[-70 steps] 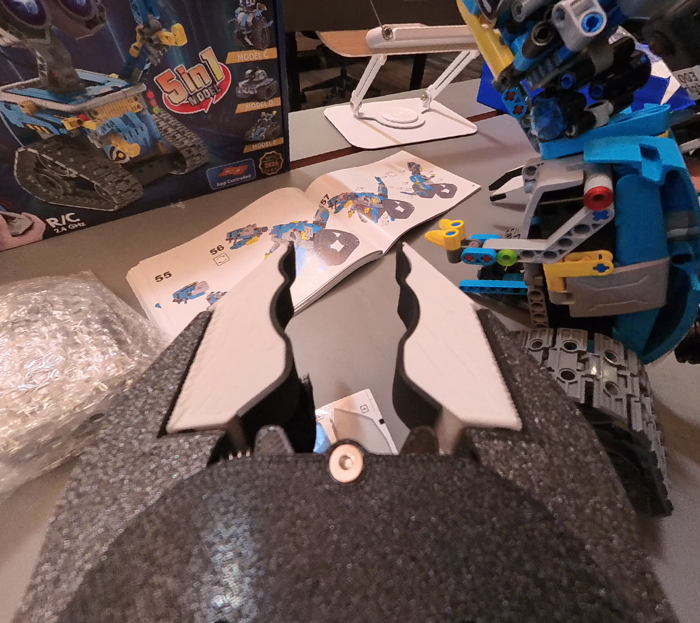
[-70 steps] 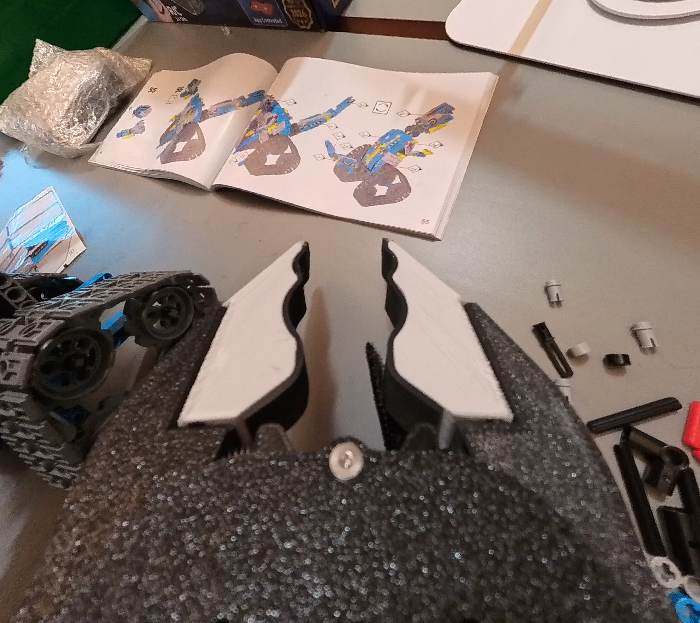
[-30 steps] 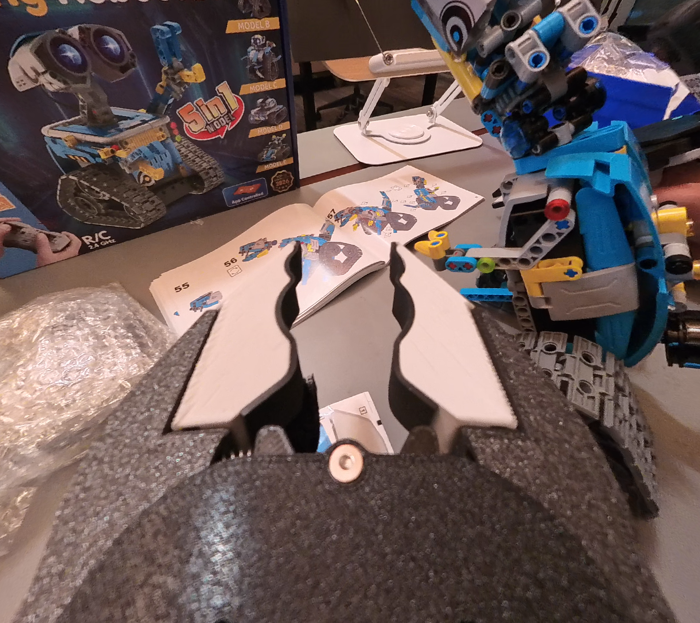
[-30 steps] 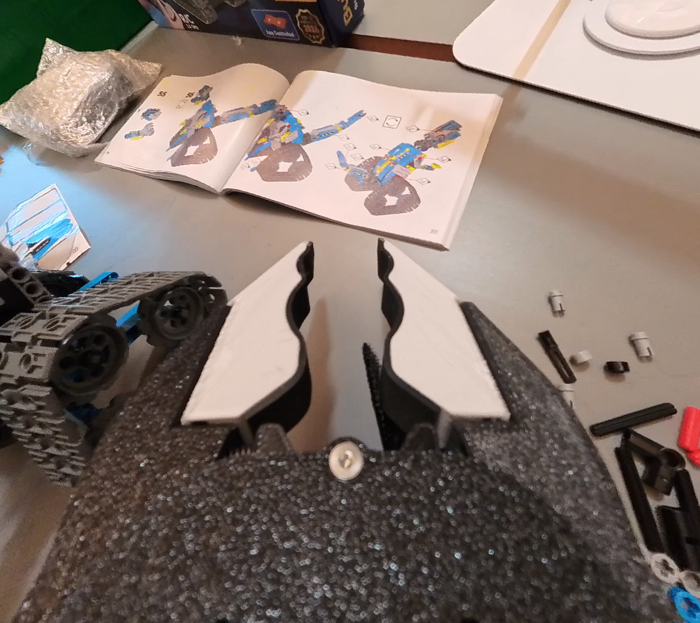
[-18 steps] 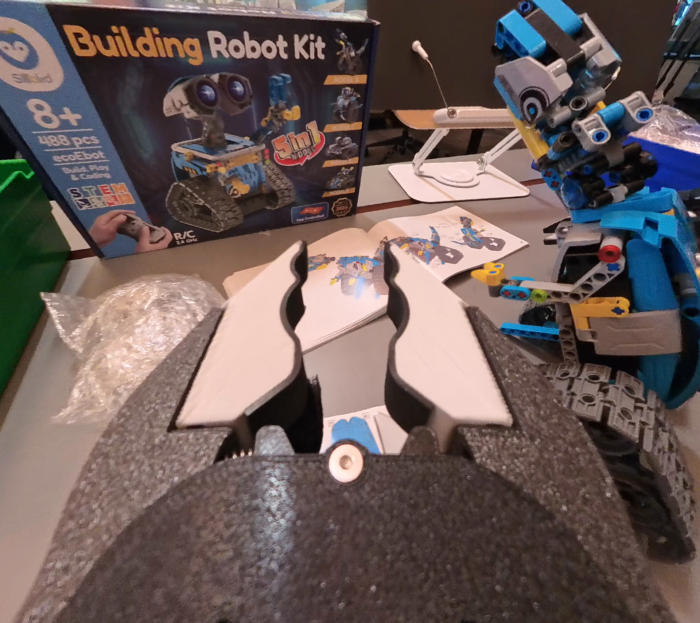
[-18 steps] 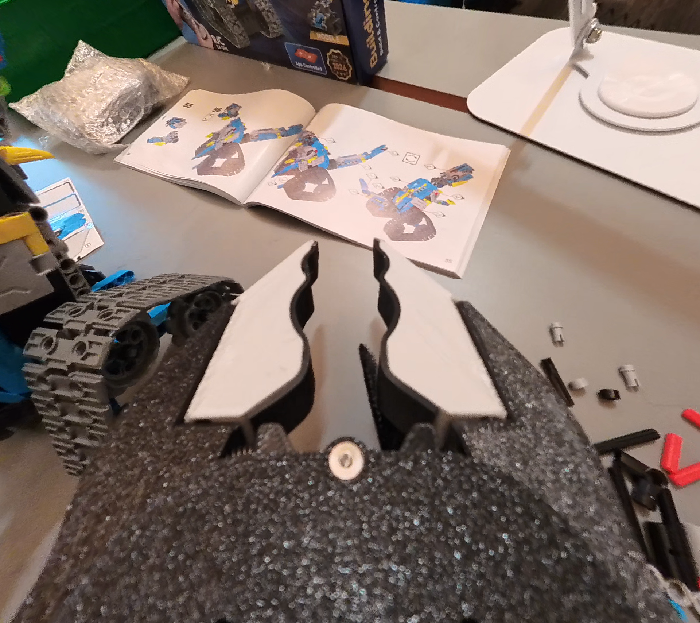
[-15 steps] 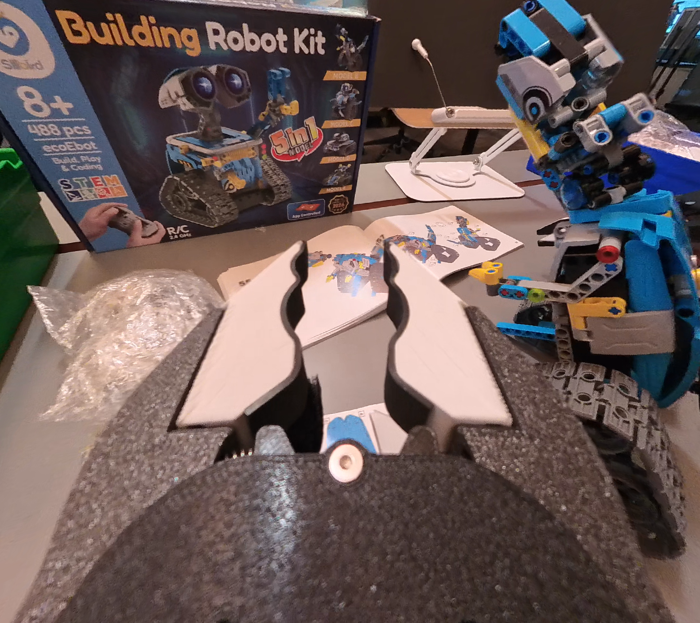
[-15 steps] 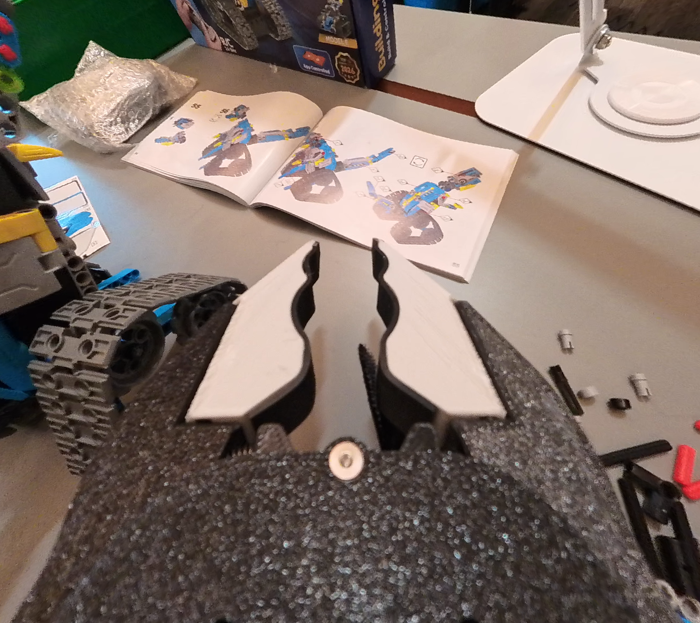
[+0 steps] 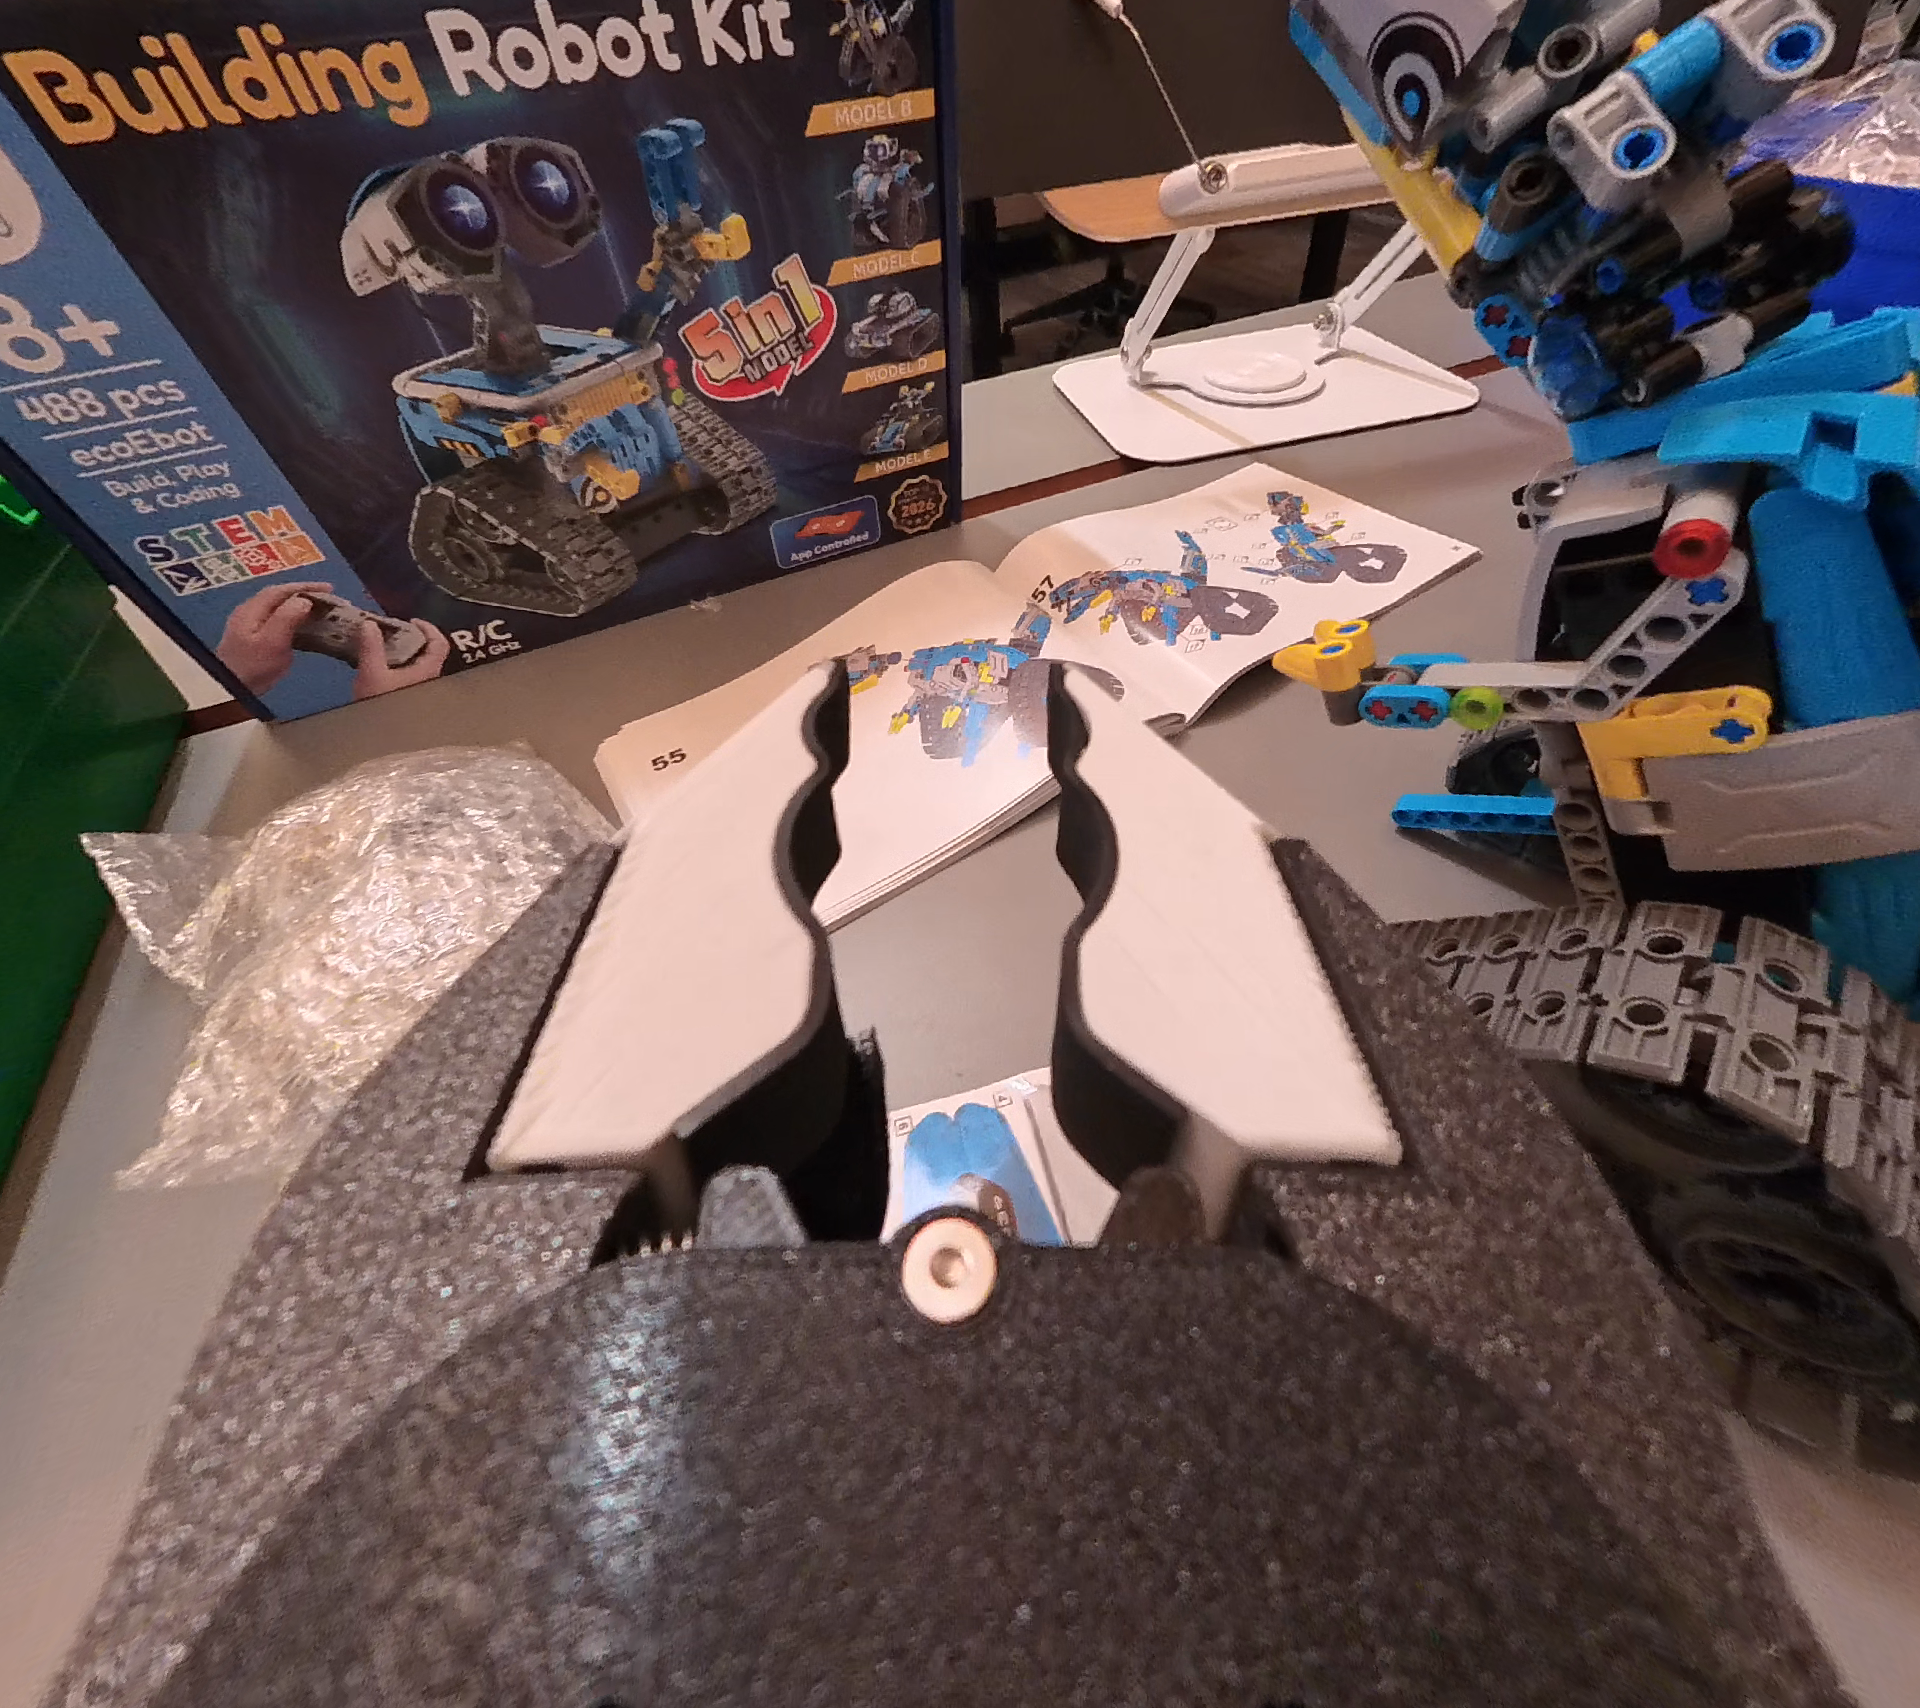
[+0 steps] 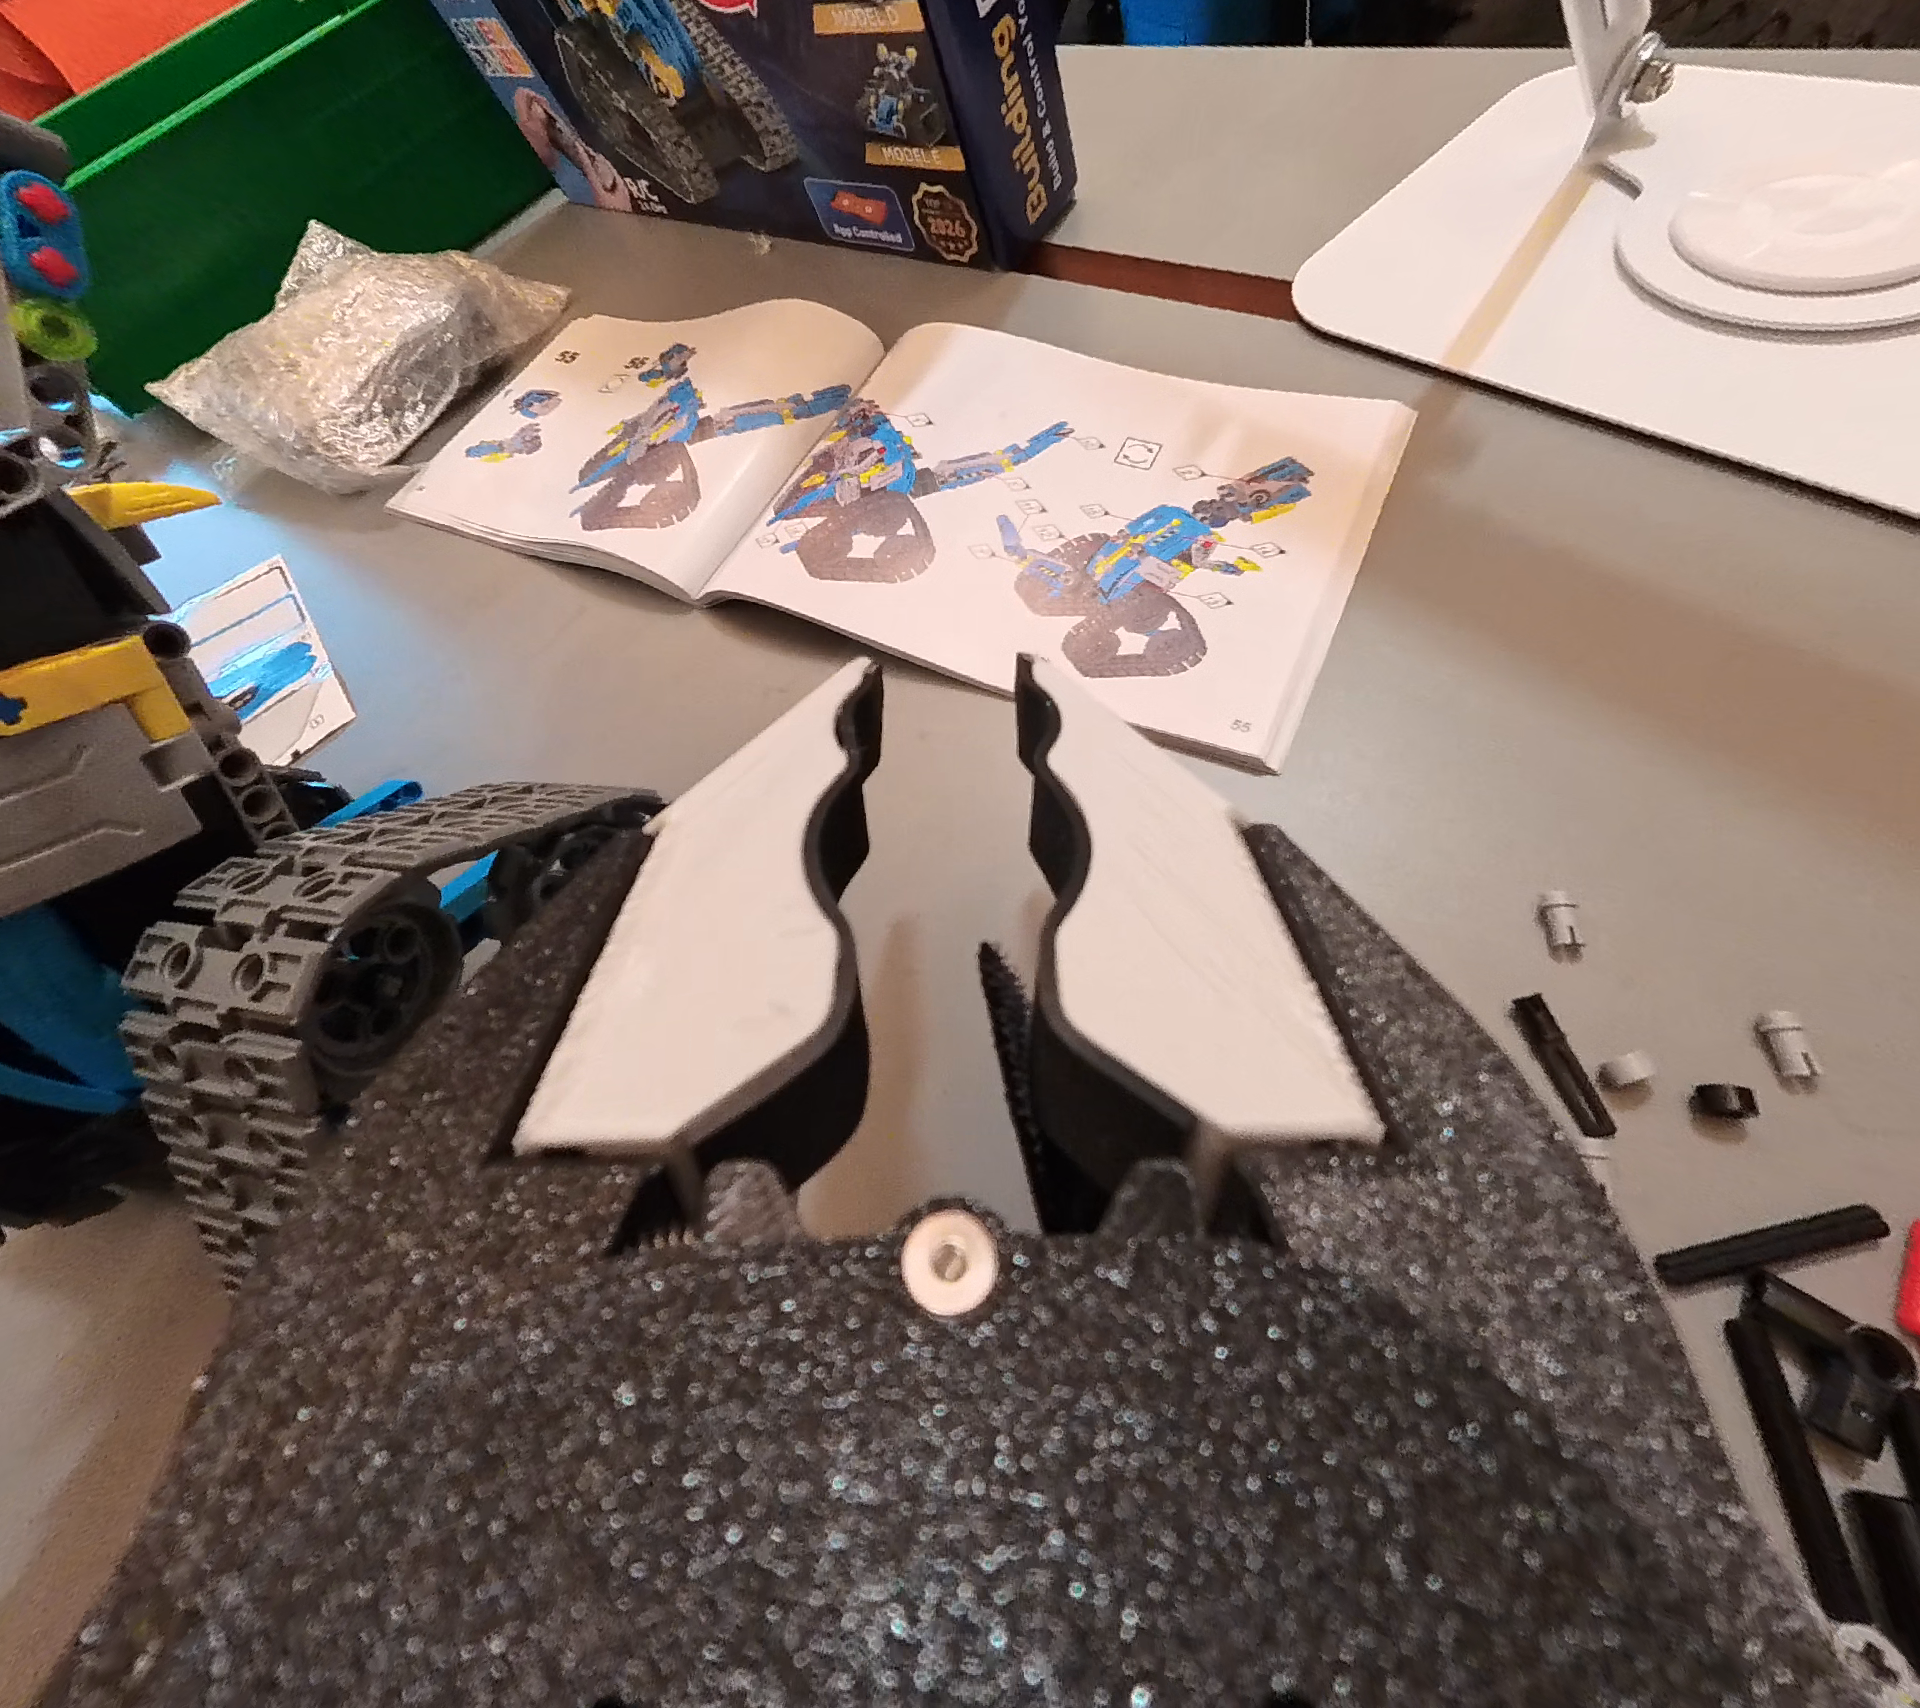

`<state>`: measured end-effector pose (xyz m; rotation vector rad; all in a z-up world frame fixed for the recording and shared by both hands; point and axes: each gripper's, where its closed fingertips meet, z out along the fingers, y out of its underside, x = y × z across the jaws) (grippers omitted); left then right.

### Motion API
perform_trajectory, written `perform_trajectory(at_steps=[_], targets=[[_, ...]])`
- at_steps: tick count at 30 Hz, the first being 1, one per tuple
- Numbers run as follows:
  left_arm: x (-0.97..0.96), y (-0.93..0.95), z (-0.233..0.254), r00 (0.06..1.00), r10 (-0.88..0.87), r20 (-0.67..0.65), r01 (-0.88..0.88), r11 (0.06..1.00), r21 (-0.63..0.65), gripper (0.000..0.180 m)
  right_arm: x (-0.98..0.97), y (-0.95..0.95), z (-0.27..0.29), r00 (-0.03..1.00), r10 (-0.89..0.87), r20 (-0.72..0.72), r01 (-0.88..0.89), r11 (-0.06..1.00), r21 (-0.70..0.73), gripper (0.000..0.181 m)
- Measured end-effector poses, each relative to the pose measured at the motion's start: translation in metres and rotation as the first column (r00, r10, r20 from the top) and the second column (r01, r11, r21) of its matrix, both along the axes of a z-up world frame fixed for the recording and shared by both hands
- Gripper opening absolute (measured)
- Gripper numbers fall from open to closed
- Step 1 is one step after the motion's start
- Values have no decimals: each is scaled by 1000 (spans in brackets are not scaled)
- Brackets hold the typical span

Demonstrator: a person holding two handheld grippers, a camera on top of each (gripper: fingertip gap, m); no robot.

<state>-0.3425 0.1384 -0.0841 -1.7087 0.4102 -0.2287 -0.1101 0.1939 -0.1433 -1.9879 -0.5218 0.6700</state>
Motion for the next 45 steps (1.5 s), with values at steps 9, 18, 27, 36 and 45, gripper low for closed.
perform_trajectory(at_steps=[9,18,27,36,45], targets=[[2,0,-2,1000,-6,-17,6,1000,0,36,-4,-2,-2,1000,19,13,-19,1000,-6,24],[9,-2,-5,997,-14,-82,15,1000,12,36,-4,-2,0,1000,21,4,-21,1000,-14,24],[10,-2,-8,997,-20,-79,20,1000,4,36,-5,-3,-1,1000,25,14,-25,1000,-15,24],[16,2,-21,992,-28,-122,24,999,-27,36,7,0,6,1000,-9,30,9,1000,8,24],[16,9,-28,992,-27,-120,20,998,-62,36,14,3,0,1000,-22,10,23,999,-40,24]])
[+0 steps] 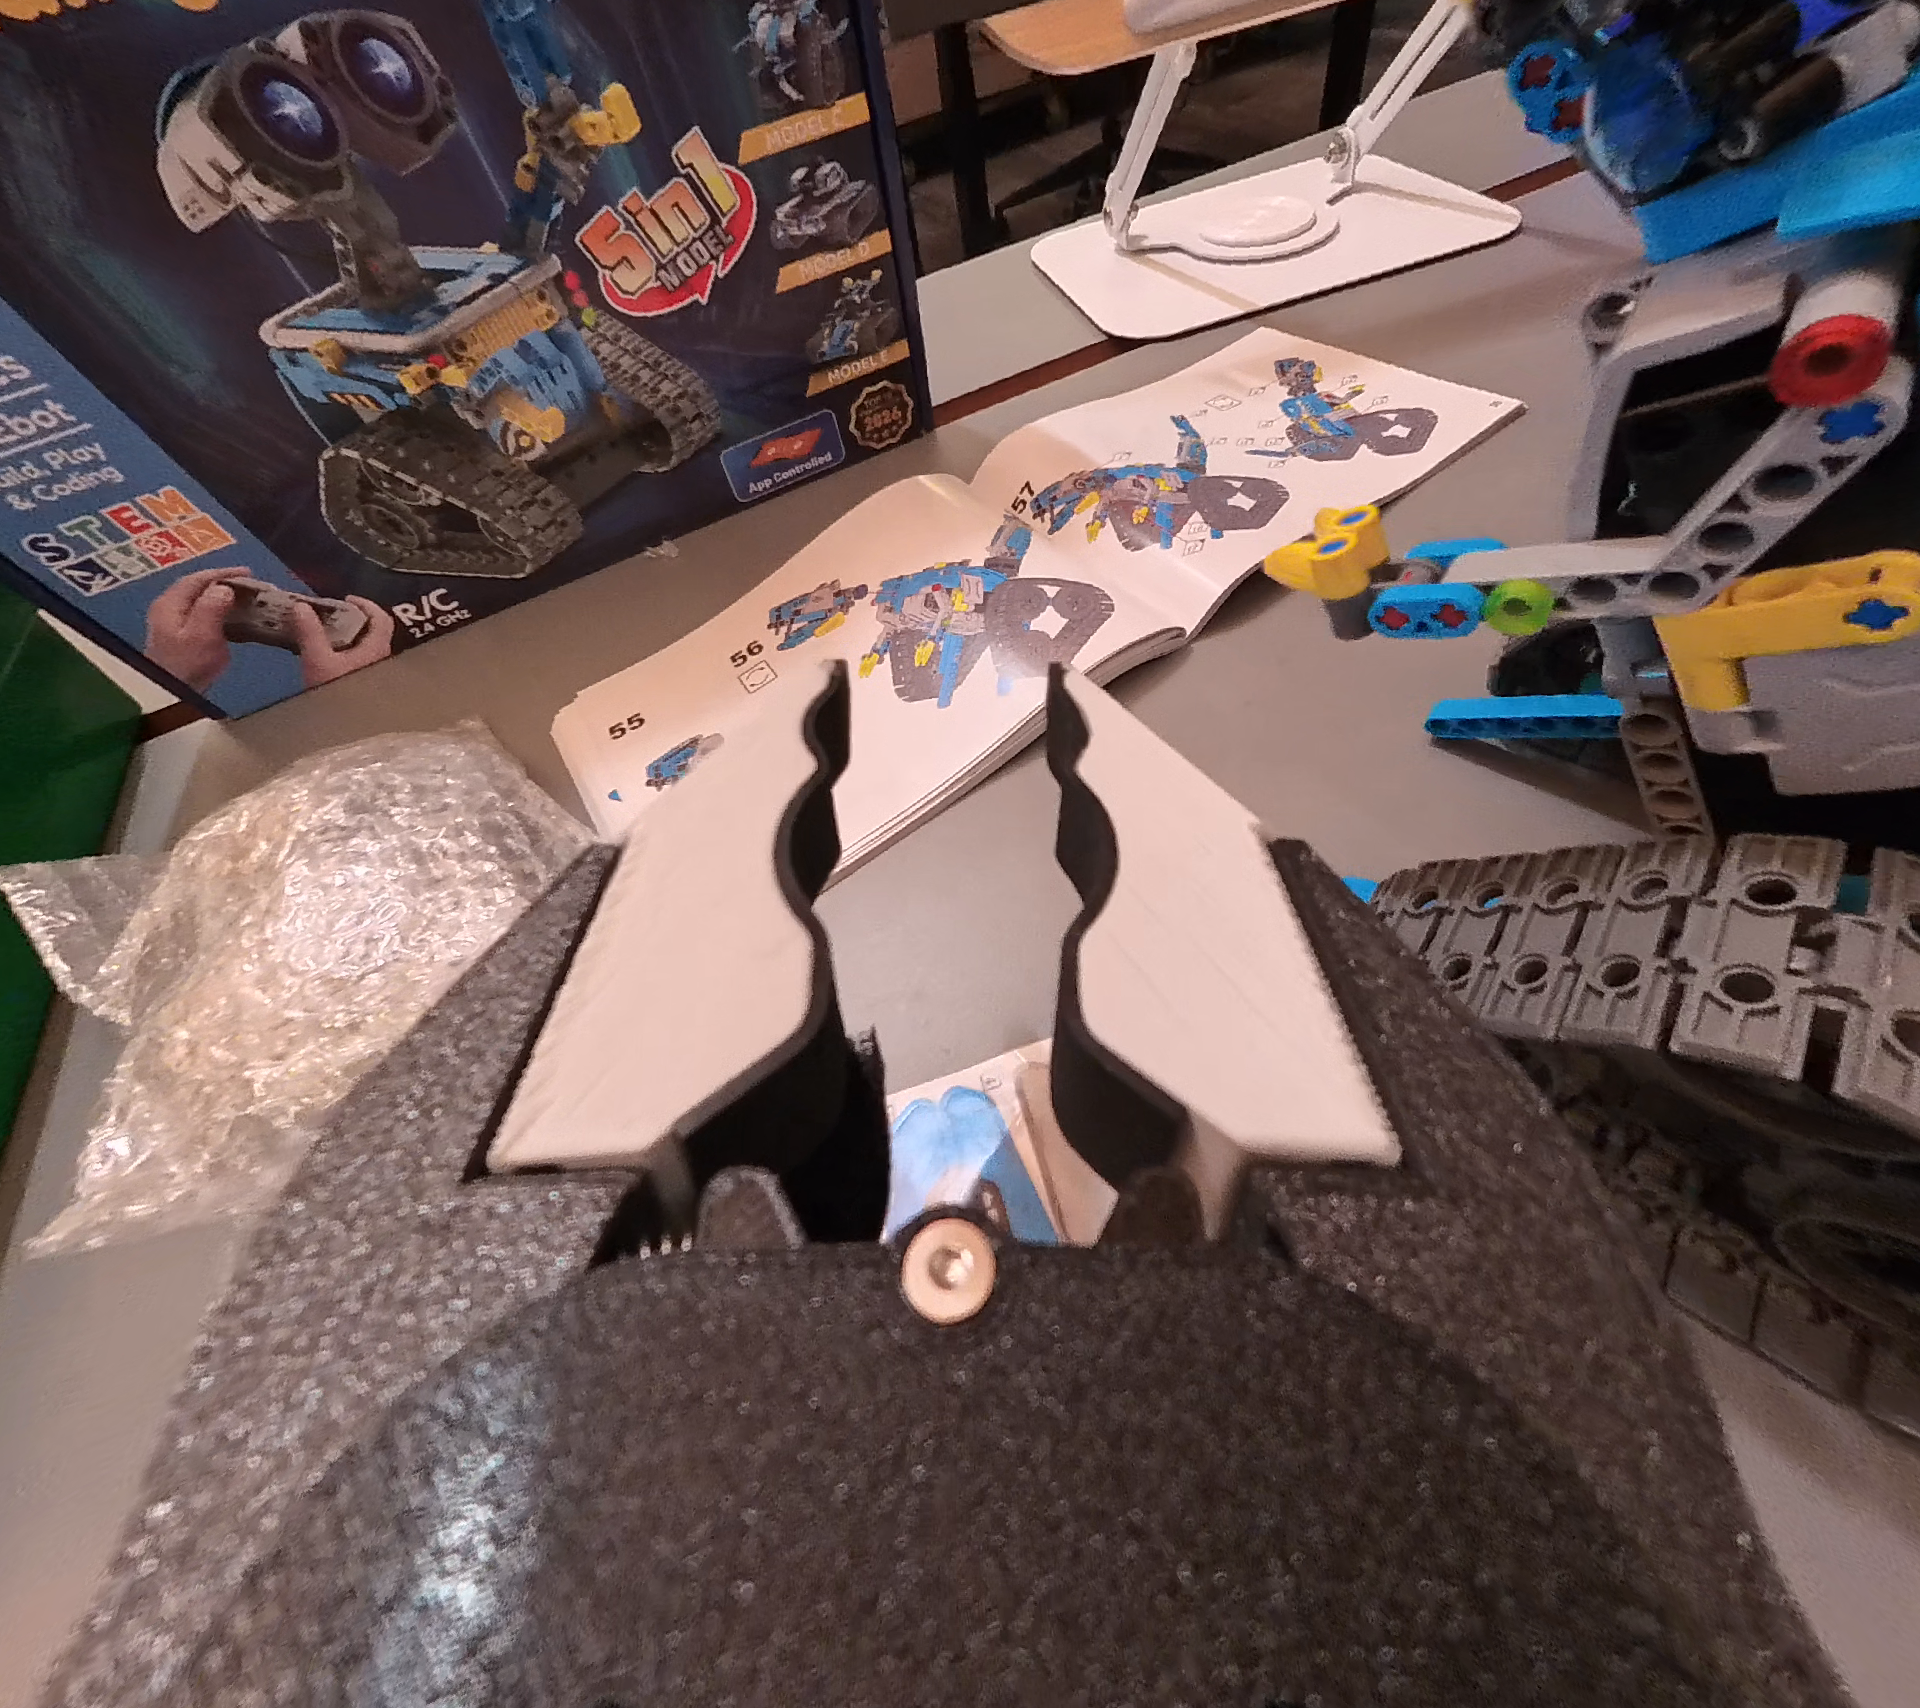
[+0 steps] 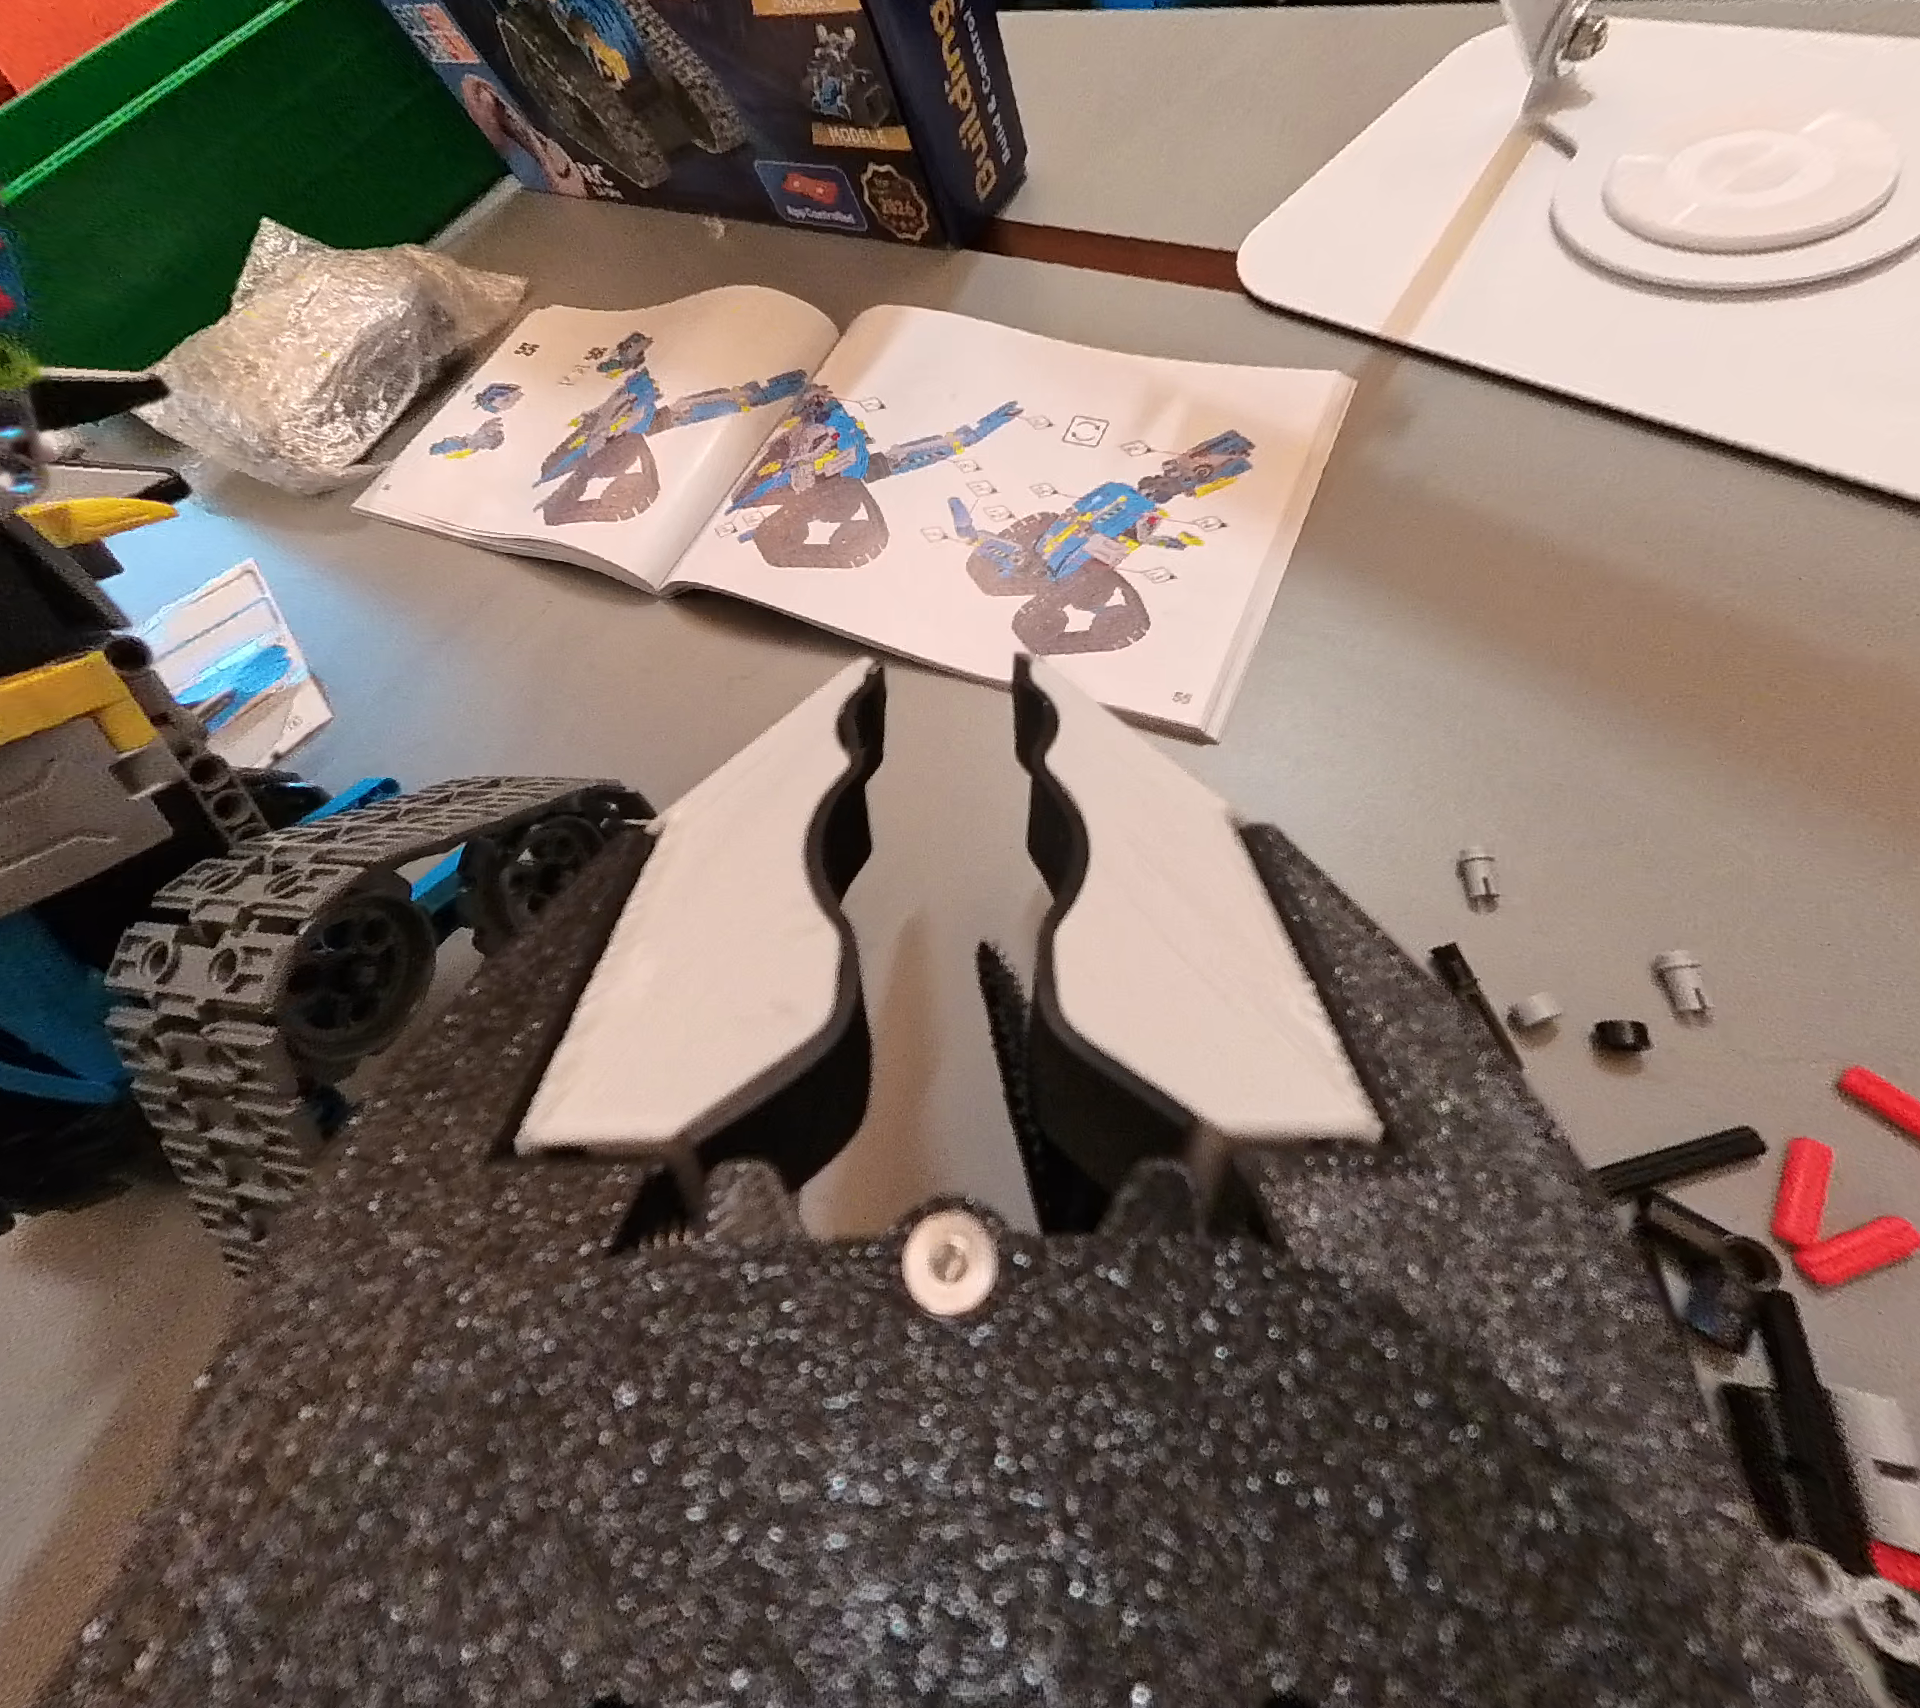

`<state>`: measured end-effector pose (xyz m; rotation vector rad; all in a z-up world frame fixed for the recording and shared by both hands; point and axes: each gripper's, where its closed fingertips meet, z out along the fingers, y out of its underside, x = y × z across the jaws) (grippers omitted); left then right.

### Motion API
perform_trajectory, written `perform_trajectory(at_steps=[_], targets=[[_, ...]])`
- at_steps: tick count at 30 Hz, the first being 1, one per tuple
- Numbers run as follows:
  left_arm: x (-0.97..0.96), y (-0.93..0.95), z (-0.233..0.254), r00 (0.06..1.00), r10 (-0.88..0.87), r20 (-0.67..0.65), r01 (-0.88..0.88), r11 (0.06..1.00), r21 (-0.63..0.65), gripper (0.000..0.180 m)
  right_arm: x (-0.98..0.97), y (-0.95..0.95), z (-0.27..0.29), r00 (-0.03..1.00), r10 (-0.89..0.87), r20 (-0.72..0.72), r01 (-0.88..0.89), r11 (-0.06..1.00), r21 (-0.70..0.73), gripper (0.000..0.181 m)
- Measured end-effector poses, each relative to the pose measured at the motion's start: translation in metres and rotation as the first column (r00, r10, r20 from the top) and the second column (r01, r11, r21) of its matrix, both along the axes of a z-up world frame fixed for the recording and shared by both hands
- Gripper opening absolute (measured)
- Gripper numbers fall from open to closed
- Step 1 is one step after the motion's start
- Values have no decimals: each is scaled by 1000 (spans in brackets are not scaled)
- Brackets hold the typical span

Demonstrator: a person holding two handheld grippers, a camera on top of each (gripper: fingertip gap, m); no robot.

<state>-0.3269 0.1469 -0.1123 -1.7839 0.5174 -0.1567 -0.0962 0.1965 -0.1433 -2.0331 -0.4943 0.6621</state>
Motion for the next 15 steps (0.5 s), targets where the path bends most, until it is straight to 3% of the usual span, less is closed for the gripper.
perform_trajectory(at_steps=[10,15], targets=[[10,2,-3,999,-33,25,34,999,-23,36,-5,-3,-11,999,20,-42,-23,997,-75,24],[8,2,-5,992,-36,118,45,996,-76,36,-3,-1,-11,999,5,-35,-7,998,-64,24]])
